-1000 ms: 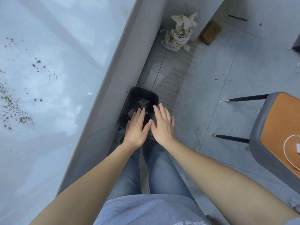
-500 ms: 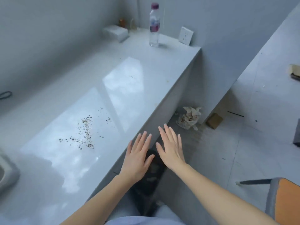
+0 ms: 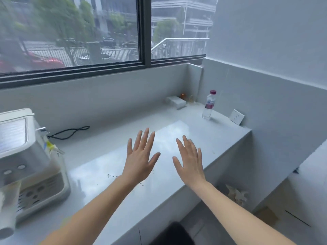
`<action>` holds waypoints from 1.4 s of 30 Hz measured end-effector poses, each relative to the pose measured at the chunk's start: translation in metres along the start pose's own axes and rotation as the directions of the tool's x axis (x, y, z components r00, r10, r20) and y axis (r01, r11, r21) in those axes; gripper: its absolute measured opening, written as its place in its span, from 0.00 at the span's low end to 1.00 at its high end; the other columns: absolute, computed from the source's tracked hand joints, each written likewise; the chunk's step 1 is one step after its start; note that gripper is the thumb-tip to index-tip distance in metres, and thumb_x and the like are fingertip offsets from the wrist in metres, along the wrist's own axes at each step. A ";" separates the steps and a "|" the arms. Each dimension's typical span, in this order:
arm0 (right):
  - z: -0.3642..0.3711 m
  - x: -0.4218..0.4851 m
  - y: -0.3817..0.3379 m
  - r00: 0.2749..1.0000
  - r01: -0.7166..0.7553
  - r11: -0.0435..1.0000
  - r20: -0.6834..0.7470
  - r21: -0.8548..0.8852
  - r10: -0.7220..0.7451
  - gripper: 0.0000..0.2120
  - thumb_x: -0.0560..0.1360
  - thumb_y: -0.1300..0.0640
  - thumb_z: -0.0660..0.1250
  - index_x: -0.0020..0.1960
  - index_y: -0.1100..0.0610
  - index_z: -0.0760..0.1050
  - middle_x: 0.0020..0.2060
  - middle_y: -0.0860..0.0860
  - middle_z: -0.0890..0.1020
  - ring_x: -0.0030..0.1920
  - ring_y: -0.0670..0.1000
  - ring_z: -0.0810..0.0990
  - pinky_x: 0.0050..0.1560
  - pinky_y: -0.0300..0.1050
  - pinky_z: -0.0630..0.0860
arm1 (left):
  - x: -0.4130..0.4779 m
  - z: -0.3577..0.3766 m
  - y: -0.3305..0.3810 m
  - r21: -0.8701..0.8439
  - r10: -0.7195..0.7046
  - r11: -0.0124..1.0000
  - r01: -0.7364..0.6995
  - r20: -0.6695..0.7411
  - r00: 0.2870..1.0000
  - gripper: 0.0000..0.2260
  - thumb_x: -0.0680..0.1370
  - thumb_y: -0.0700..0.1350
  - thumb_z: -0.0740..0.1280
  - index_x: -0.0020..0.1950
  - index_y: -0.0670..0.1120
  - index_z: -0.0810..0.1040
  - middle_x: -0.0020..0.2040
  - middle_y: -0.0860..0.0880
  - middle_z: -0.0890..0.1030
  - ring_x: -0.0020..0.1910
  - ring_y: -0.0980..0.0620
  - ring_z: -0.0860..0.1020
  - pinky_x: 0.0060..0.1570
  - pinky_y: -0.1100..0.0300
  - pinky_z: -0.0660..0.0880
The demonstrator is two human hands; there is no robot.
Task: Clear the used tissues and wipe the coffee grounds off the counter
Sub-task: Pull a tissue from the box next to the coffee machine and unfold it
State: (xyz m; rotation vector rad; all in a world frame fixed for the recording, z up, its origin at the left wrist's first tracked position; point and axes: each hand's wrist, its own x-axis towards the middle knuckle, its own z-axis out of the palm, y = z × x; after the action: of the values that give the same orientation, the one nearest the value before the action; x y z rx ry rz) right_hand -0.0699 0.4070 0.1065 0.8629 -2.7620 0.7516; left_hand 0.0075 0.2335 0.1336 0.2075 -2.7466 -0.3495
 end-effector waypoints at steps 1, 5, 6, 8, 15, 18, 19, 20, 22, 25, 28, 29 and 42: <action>-0.003 0.005 -0.008 1.000 0.025 1.000 -0.008 -0.002 -0.025 0.29 0.80 0.48 0.53 0.77 0.43 0.44 0.77 0.42 0.41 0.75 0.44 0.35 0.74 0.55 0.36 | 0.002 -0.007 -0.003 0.015 -0.001 1.000 0.001 -0.015 1.000 0.29 0.80 0.58 0.49 0.73 0.57 0.34 0.74 0.58 0.33 0.73 0.55 0.31 0.72 0.50 0.33; -0.014 0.025 -0.039 0.993 0.109 0.994 -0.054 0.015 -0.108 0.28 0.80 0.47 0.53 0.77 0.44 0.45 0.77 0.43 0.42 0.74 0.41 0.33 0.74 0.54 0.36 | 0.011 -0.034 -0.019 0.058 -0.001 0.998 0.005 -0.070 0.998 0.29 0.80 0.59 0.49 0.74 0.57 0.35 0.76 0.56 0.34 0.74 0.54 0.31 0.72 0.49 0.33; -0.016 0.030 -0.048 0.990 0.128 0.992 -0.064 0.022 -0.126 0.28 0.80 0.47 0.53 0.77 0.44 0.46 0.77 0.43 0.43 0.74 0.41 0.34 0.74 0.54 0.36 | 0.012 -0.041 -0.023 0.061 -0.002 0.998 0.008 -0.090 0.996 0.29 0.80 0.59 0.49 0.75 0.56 0.36 0.76 0.56 0.35 0.74 0.54 0.32 0.72 0.49 0.32; -0.017 0.040 -0.069 0.984 0.166 0.985 -0.077 0.041 -0.162 0.27 0.80 0.47 0.53 0.77 0.44 0.46 0.78 0.44 0.44 0.75 0.43 0.36 0.74 0.53 0.36 | 0.012 -0.057 -0.033 0.058 -0.005 0.998 0.012 -0.126 0.992 0.29 0.80 0.59 0.50 0.76 0.56 0.38 0.76 0.57 0.36 0.75 0.55 0.32 0.72 0.49 0.32; 0.005 0.073 -0.181 0.940 0.337 0.929 -0.101 0.152 -0.325 0.28 0.80 0.48 0.55 0.77 0.45 0.48 0.78 0.45 0.45 0.77 0.47 0.41 0.74 0.54 0.39 | -0.019 -0.123 -0.102 0.085 -0.065 0.993 0.084 -0.209 0.976 0.29 0.79 0.60 0.50 0.74 0.59 0.36 0.77 0.58 0.36 0.74 0.57 0.31 0.71 0.51 0.29; 0.027 0.080 -0.252 0.916 0.401 0.880 -0.123 0.253 -0.382 0.28 0.80 0.49 0.56 0.77 0.46 0.50 0.78 0.45 0.48 0.77 0.48 0.43 0.74 0.53 0.39 | -0.043 -0.160 -0.151 0.139 -0.093 0.982 0.129 -0.240 0.966 0.30 0.79 0.60 0.51 0.73 0.59 0.35 0.76 0.58 0.35 0.74 0.56 0.32 0.71 0.51 0.30; 0.035 0.080 -0.277 0.909 0.417 0.860 -0.129 0.293 -0.397 0.27 0.80 0.49 0.56 0.77 0.47 0.51 0.78 0.46 0.49 0.77 0.48 0.44 0.74 0.53 0.40 | -0.052 -0.174 -0.169 0.153 -0.102 0.978 0.143 -0.252 0.962 0.30 0.79 0.60 0.51 0.73 0.59 0.36 0.76 0.58 0.36 0.74 0.56 0.32 0.71 0.51 0.30; 0.043 0.079 -0.303 0.900 0.436 0.837 -0.134 0.330 -0.415 0.27 0.80 0.49 0.57 0.77 0.47 0.52 0.78 0.46 0.50 0.77 0.48 0.45 0.74 0.53 0.41 | -0.061 -0.187 -0.188 0.168 -0.114 0.972 0.163 -0.267 0.957 0.30 0.79 0.60 0.51 0.74 0.59 0.36 0.76 0.58 0.36 0.74 0.56 0.32 0.71 0.52 0.29; 0.059 0.079 -0.354 0.876 0.478 0.788 -0.139 0.389 -0.462 0.27 0.79 0.49 0.55 0.76 0.47 0.53 0.78 0.46 0.51 0.77 0.49 0.46 0.74 0.53 0.42 | -0.079 -0.213 -0.226 0.187 -0.155 0.958 0.217 -0.299 0.942 0.29 0.79 0.61 0.50 0.74 0.58 0.38 0.76 0.58 0.37 0.74 0.56 0.33 0.69 0.54 0.27; 0.082 0.080 -0.427 0.836 0.533 0.718 -0.149 0.447 -0.528 0.28 0.78 0.48 0.54 0.76 0.51 0.55 0.77 0.50 0.54 0.77 0.51 0.49 0.76 0.54 0.47 | -0.109 -0.246 -0.282 0.183 -0.229 0.936 0.302 -0.338 0.913 0.29 0.79 0.61 0.50 0.75 0.57 0.39 0.77 0.57 0.38 0.75 0.56 0.33 0.70 0.52 0.27; 0.111 0.074 -0.488 0.796 0.572 0.655 -0.141 0.494 -0.589 0.28 0.78 0.49 0.55 0.76 0.53 0.56 0.77 0.52 0.56 0.77 0.51 0.50 0.76 0.50 0.48 | -0.146 -0.265 -0.335 0.183 -0.302 0.907 0.380 -0.348 0.888 0.30 0.80 0.60 0.52 0.75 0.57 0.39 0.77 0.56 0.39 0.75 0.55 0.34 0.71 0.48 0.30; 0.122 0.071 -0.506 0.783 0.579 0.635 -0.132 0.512 -0.608 0.28 0.78 0.49 0.55 0.76 0.53 0.56 0.77 0.52 0.56 0.77 0.51 0.51 0.76 0.49 0.48 | -0.159 -0.269 -0.352 0.183 -0.326 0.896 0.405 -0.350 0.878 0.30 0.80 0.60 0.52 0.76 0.56 0.40 0.78 0.56 0.39 0.75 0.55 0.35 0.71 0.48 0.31; 0.292 0.033 -0.621 0.803 0.104 0.675 0.339 0.730 -0.490 0.16 0.75 0.63 0.59 0.60 0.52 0.76 0.56 0.47 0.80 0.55 0.46 0.77 0.60 0.47 0.73 | -0.274 -0.237 -0.519 0.010 -0.722 0.692 0.722 -0.001 0.692 0.24 0.78 0.52 0.61 0.73 0.50 0.63 0.75 0.51 0.63 0.75 0.52 0.59 0.72 0.50 0.55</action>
State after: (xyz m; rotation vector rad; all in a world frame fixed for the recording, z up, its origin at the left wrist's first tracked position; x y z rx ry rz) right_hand 0.2573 -0.1971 0.1233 1.8754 -2.5649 1.7453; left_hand 0.3990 -0.2633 0.1175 1.3183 -2.5375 -0.5280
